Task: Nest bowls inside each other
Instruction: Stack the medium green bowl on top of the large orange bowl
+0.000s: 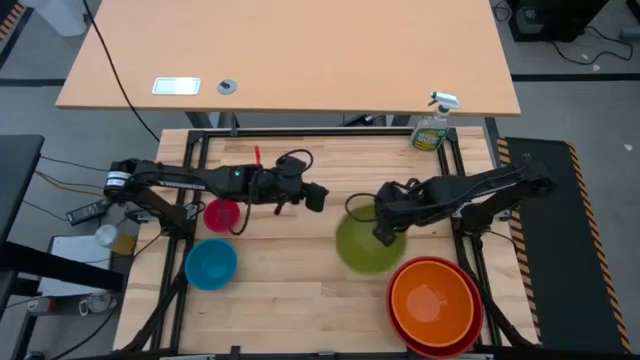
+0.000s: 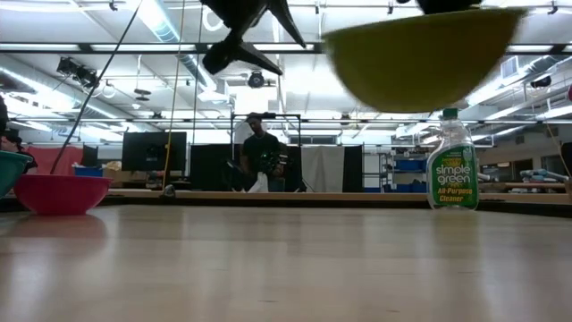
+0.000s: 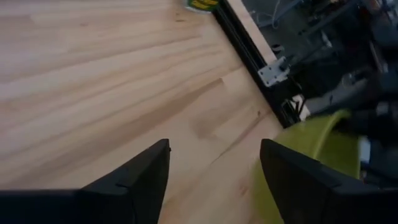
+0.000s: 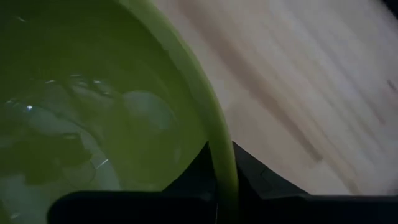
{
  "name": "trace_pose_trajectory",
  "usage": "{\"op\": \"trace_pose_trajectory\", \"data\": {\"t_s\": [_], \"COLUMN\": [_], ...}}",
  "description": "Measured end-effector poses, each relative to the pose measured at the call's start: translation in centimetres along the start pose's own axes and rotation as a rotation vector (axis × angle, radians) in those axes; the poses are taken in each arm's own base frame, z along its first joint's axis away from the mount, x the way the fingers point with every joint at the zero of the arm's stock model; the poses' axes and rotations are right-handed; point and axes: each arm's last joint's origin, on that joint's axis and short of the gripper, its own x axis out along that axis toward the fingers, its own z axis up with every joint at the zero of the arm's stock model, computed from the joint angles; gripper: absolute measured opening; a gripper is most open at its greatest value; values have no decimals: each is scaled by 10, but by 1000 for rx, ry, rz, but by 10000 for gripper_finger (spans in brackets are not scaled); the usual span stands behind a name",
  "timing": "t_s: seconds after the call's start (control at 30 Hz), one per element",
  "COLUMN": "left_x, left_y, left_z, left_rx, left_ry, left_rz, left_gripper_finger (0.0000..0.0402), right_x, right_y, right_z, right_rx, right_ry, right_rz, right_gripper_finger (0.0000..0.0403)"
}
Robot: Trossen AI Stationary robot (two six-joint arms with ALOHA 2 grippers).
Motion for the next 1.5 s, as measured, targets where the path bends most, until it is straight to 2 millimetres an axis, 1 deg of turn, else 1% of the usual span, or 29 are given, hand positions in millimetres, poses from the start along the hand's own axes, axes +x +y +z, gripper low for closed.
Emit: {"op": "trace_pose_trajectory", "data": {"t_s": [0.17, 0.27, 0.43, 0.57, 0.83, 0.97, 1.13, 1.3, 1.4, 1.5], "left_x": [-10, -11, -11, -12, -17, -21, -21, -21, -21, -21], "left_y": [-1, -1, -2, -4, -6, -6, -6, -6, -6, -6], "left_z": [4, 5, 3, 2, 1, 3, 3, 3, 3, 3], "left_rx": [116, 186, 273, 305, 373, 379, 380, 380, 380, 380], "left_ry": [-12, -11, 33, 78, 144, 137, 139, 140, 140, 143], "left_rz": [-23, -21, -69, -117, -204, -212, -211, -212, -212, -215], "left_gripper_finger": [256, 256, 256, 256, 256, 256, 256, 256, 256, 256], "right_x": [-24, -36, -43, -36, -10, 1, 12, 19, 21, 21], "right_y": [-4, 0, 10, 16, 32, 35, 32, 33, 33, 34], "right_z": [-17, -31, -64, -88, -123, -133, -139, -143, -144, -144], "right_rx": [-200, -349, -623, -732, -792, -807, -765, -715, -694, -675], "right_ry": [118, 174, 258, 307, 292, 272, 260, 291, 303, 309], "right_rz": [222, 346, 381, 372, 413, 403, 336, 366, 374, 375], "right_gripper_finger": [30, 30, 31, 32, 32, 32, 32, 39, 58, 86]}}
